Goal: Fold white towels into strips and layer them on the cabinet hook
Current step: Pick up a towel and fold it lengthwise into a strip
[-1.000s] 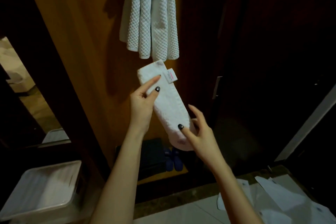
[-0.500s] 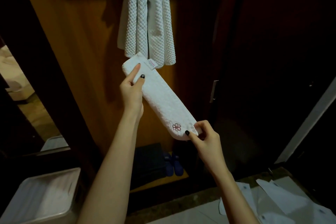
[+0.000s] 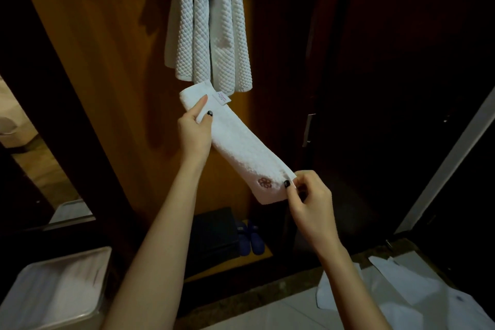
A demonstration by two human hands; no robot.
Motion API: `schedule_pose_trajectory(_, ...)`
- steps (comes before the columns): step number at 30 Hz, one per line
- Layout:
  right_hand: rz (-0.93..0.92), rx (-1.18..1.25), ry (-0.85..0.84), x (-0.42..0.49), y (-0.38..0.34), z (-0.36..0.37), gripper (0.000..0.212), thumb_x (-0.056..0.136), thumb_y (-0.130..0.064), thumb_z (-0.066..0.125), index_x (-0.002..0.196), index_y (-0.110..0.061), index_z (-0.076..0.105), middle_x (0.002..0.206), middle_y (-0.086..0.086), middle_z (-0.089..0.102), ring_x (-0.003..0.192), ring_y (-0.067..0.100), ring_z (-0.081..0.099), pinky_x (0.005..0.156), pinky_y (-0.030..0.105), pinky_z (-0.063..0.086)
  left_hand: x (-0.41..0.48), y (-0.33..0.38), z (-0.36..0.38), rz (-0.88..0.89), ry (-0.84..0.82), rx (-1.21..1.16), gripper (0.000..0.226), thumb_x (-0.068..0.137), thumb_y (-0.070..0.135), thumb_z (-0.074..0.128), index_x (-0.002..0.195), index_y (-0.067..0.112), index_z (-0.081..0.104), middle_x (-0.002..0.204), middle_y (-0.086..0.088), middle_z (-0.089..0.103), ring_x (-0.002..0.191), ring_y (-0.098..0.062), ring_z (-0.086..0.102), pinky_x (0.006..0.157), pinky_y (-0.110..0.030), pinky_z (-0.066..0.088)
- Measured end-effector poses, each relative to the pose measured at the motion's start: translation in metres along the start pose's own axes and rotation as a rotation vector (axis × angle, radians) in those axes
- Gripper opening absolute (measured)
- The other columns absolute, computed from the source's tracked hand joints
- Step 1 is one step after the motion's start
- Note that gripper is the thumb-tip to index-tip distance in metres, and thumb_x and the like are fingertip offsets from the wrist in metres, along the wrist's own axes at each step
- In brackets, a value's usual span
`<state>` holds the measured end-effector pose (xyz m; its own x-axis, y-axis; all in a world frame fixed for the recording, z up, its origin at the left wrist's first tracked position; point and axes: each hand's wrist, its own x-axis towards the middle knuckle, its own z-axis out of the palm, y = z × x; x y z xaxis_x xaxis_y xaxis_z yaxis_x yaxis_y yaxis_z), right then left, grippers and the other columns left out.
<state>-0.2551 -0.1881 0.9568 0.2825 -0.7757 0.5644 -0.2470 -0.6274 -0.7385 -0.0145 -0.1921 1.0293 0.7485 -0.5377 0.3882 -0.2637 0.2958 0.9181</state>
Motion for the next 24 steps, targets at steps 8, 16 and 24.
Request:
schedule_pose_trajectory(8, 0.037, -0.009, 0.008, 0.000, 0.009, 0.005, 0.022, 0.093, -0.006, 0.059, 0.075, -0.018, 0.052, 0.067, -0.003, 0.054, 0.063, 0.009, 0.052, 0.053, 0.016, 0.035, -0.004, -0.010, -0.006, -0.092, -0.024, -0.117, 0.040, 0.095, 0.002, 0.056, 0.132, 0.018, 0.060, 0.131, -0.001, 0.056, 0.112, -0.013, 0.058, 0.076, -0.013, 0.055)
schedule_pose_trajectory(16, 0.100, 0.062, 0.148, 0.000, 0.009, 0.010, 0.023, 0.094, -0.005, 0.058, 0.077, -0.018, 0.048, 0.065, -0.004, 0.050, 0.058, 0.005, 0.047, 0.050, 0.020, 0.034, -0.007, -0.020, -0.008, -0.198, -0.084, -0.310, 0.044, 0.091, -0.002, 0.061, 0.130, 0.018, 0.061, 0.113, 0.012, 0.060, 0.102, -0.007, 0.063, 0.079, -0.025, 0.057)
schedule_pose_trajectory(24, 0.340, 0.536, -0.460, 0.001, 0.012, -0.002, 0.016, 0.079, -0.027, 0.077, 0.083, -0.012, 0.073, 0.070, 0.001, 0.066, 0.066, 0.008, 0.060, 0.061, 0.019, 0.046, 0.002, -0.009, -0.014, -0.191, -0.206, -0.399, 0.044, 0.090, -0.004, 0.060, 0.125, 0.024, 0.062, 0.119, 0.005, 0.061, 0.102, -0.007, 0.065, 0.075, -0.018, 0.054)
